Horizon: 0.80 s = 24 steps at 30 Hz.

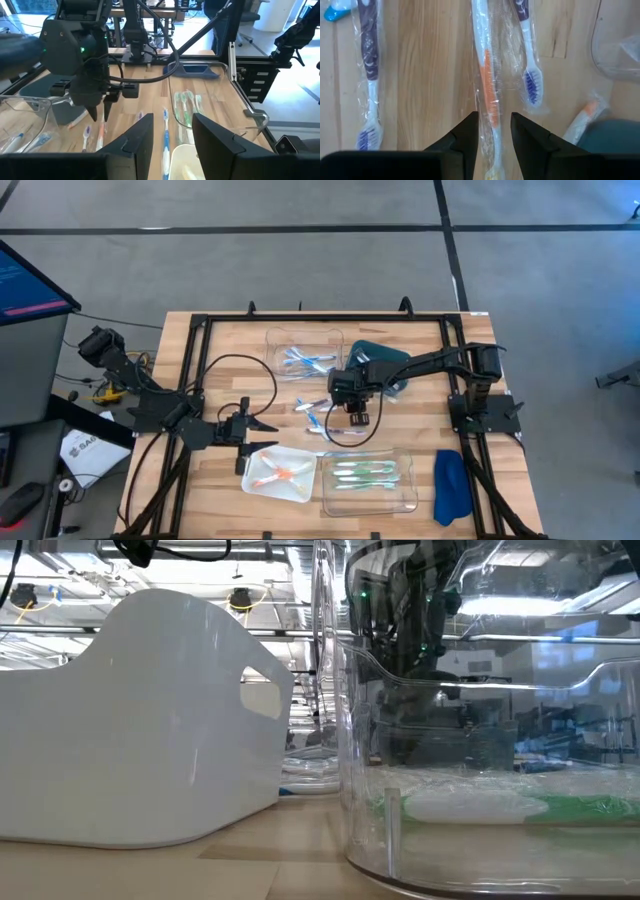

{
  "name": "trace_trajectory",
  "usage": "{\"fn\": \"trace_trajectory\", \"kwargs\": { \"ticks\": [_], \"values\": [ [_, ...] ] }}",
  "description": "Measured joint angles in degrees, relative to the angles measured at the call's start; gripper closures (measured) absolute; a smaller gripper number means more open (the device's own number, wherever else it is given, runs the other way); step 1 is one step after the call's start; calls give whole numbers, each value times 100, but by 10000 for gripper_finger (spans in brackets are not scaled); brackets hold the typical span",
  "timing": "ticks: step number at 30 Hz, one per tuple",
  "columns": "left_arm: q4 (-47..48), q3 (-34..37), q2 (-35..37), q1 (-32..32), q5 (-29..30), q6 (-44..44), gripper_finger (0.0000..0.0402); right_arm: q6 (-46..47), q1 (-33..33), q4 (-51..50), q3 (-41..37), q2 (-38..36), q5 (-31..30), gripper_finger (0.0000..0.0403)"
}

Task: Pick & Place Toothbrushes
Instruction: Put the orange toothbrush into the white bin

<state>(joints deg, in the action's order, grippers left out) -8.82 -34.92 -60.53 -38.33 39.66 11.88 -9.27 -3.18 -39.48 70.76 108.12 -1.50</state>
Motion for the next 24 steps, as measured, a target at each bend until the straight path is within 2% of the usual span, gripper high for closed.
{"fn": "trace_trajectory", "kwargs": {
  "ticks": [24],
  "values": [
    [11,4,0,0,4,0,271,138,-31,583,-564,-7,-2,296]
  ]
}}
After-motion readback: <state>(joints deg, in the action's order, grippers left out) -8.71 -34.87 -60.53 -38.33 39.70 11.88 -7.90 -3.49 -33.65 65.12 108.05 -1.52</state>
